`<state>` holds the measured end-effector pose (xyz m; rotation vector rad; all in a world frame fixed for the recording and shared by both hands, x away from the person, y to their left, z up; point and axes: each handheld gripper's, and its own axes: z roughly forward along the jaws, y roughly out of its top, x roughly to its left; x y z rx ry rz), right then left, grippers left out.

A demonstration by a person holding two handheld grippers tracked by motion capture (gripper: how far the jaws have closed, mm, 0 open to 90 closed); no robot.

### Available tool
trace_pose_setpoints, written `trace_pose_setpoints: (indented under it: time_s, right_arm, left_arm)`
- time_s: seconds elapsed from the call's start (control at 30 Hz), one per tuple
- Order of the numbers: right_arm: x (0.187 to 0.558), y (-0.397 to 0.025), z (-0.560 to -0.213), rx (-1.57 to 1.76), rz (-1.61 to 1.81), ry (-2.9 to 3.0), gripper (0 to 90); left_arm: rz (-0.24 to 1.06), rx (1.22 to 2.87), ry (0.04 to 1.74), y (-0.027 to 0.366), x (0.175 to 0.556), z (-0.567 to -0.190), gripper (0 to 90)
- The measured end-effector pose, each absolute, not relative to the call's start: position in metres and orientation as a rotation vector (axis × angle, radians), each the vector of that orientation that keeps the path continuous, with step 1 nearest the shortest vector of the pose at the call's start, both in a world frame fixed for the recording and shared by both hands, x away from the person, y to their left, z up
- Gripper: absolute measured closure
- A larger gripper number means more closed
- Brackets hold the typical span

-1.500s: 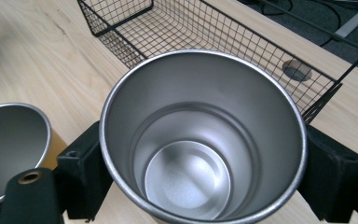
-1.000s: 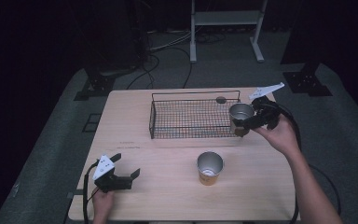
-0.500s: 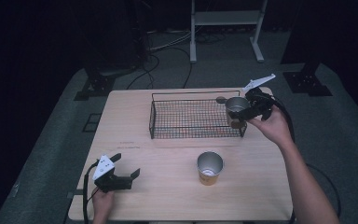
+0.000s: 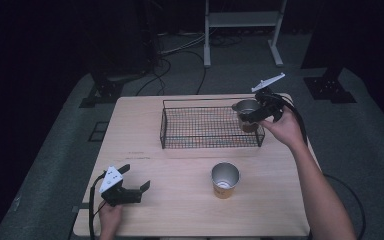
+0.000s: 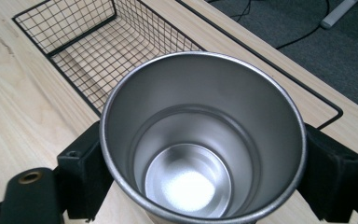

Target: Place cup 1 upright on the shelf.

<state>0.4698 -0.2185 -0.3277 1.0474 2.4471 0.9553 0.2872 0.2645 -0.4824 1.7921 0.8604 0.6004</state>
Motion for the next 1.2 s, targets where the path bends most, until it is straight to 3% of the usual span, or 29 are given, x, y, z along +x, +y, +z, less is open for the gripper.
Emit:
trace_pose_setpoints:
  time_s: [1.2]
  right_arm:
    - [0.520,-0.175,-0.355,1.135,0.886,2.464,15.2]
  left_arm:
    - [0.599,1.786,0.857,0.265,0.287,-0.482,0.0]
